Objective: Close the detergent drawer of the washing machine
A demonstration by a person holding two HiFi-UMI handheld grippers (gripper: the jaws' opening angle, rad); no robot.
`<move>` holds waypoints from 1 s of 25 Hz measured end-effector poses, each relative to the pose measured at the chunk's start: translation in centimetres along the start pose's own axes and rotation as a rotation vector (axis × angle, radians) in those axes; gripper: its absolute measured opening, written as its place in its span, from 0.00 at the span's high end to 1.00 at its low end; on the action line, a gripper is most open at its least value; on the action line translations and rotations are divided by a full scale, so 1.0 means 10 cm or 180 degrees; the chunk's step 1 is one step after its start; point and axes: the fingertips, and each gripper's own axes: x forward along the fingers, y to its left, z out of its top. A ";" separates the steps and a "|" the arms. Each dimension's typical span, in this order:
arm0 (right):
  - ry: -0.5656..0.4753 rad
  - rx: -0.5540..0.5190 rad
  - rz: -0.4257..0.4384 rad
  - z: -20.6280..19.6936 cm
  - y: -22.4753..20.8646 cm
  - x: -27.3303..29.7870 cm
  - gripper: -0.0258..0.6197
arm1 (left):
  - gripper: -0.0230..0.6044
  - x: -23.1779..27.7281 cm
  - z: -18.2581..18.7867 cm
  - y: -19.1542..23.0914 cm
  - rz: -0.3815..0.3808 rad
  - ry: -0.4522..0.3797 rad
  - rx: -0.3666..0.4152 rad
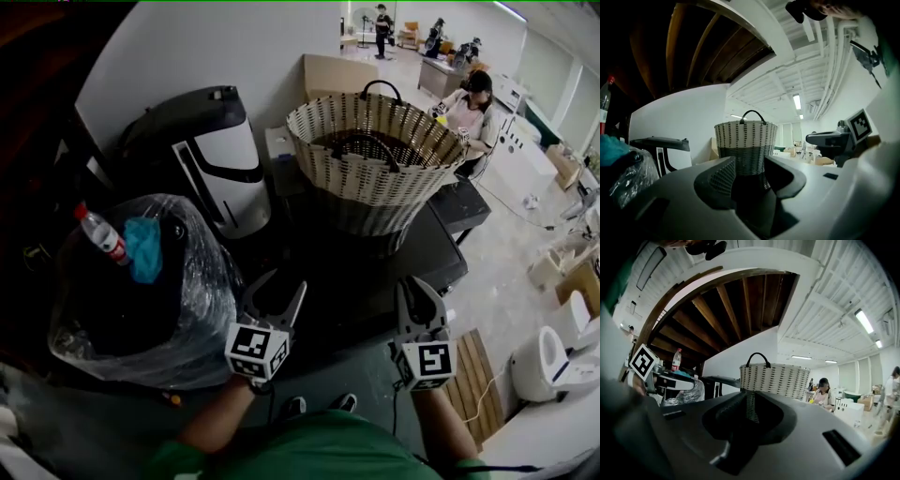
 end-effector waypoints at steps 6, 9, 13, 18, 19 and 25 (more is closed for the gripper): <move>-0.0254 -0.0096 0.0014 0.34 0.03 -0.15 0.85 | 0.64 0.00 0.24 -0.12 -0.0072 -0.0161 0.0014; -0.0332 -0.0079 0.0026 0.44 0.04 -0.22 0.85 | 0.64 -0.02 0.28 -0.15 -0.0075 -0.0205 -0.0014; -0.0360 -0.0073 0.0063 0.50 0.07 -0.30 0.85 | 0.64 -0.03 0.31 -0.17 -0.0068 -0.0253 0.0028; -0.0378 -0.0051 0.0032 0.47 0.03 -0.36 0.85 | 0.64 -0.03 0.30 -0.18 -0.0049 -0.0291 0.0048; -0.0363 -0.0040 0.0020 0.46 0.02 -0.36 0.85 | 0.64 -0.02 0.29 -0.20 -0.0055 -0.0285 0.0047; -0.0358 0.0020 0.0029 0.43 0.02 -0.38 0.85 | 0.64 -0.04 0.26 -0.23 -0.0067 -0.0266 0.0039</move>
